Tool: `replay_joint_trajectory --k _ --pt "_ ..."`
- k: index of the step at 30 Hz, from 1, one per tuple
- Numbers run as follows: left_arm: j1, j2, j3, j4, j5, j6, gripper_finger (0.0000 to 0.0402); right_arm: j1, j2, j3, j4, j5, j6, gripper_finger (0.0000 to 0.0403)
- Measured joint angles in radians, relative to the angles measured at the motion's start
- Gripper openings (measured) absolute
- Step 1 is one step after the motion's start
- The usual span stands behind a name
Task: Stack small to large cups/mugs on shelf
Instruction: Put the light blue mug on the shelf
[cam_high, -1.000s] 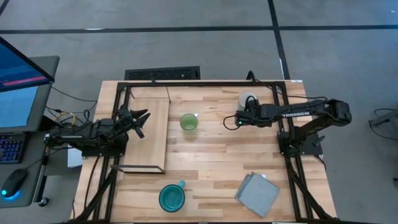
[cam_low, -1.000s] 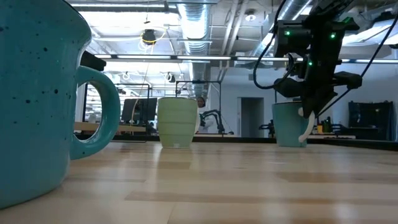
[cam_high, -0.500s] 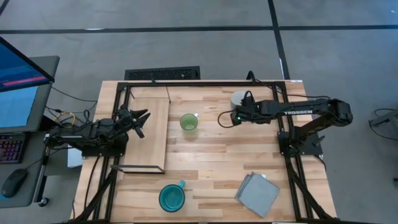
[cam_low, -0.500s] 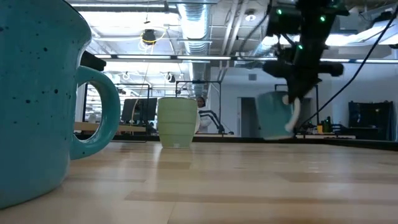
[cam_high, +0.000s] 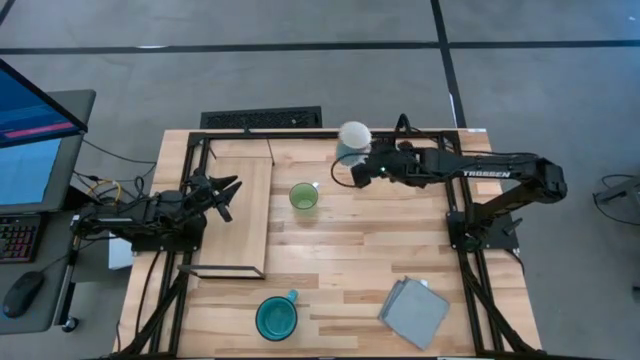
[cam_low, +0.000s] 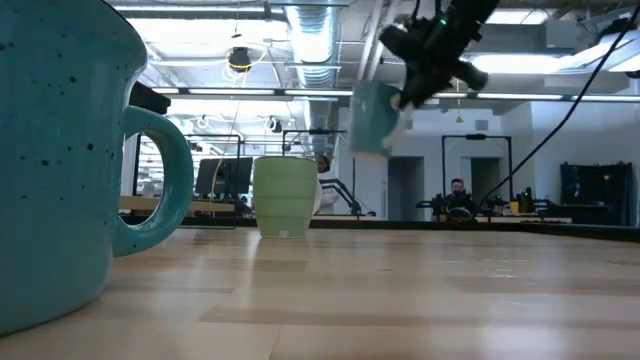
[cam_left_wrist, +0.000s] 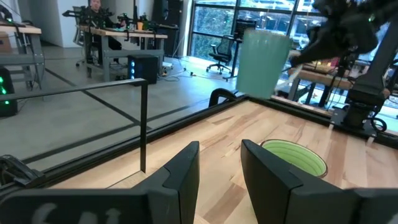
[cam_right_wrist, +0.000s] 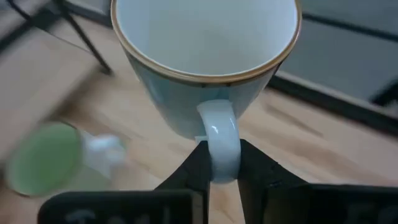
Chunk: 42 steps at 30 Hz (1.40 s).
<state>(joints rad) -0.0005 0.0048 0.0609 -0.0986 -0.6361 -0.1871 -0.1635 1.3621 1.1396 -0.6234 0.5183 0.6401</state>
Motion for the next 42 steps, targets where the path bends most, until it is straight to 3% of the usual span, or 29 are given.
replay_joint_trajectory --k 19,25,35,42 --pt "0.0 0.0 0.0 0.0 0.0 0.0 0.0099 0.048 0.001 0.032 0.33 -0.155 -0.158 0.0064" --pt "0.0 0.0 0.0 0.0 0.0 0.0 0.0098 0.08 0.076 0.039 0.422 -0.18 -0.185 0.0064" --pt "0.0 0.006 0.0 0.0 0.002 0.002 0.0098 0.114 0.335 0.288 0.413 -0.285 -0.323 0.0064" --pt "0.0 0.007 0.0 0.0 0.003 0.008 0.0098 0.11 0.521 0.522 0.291 -0.312 -0.428 0.0064"
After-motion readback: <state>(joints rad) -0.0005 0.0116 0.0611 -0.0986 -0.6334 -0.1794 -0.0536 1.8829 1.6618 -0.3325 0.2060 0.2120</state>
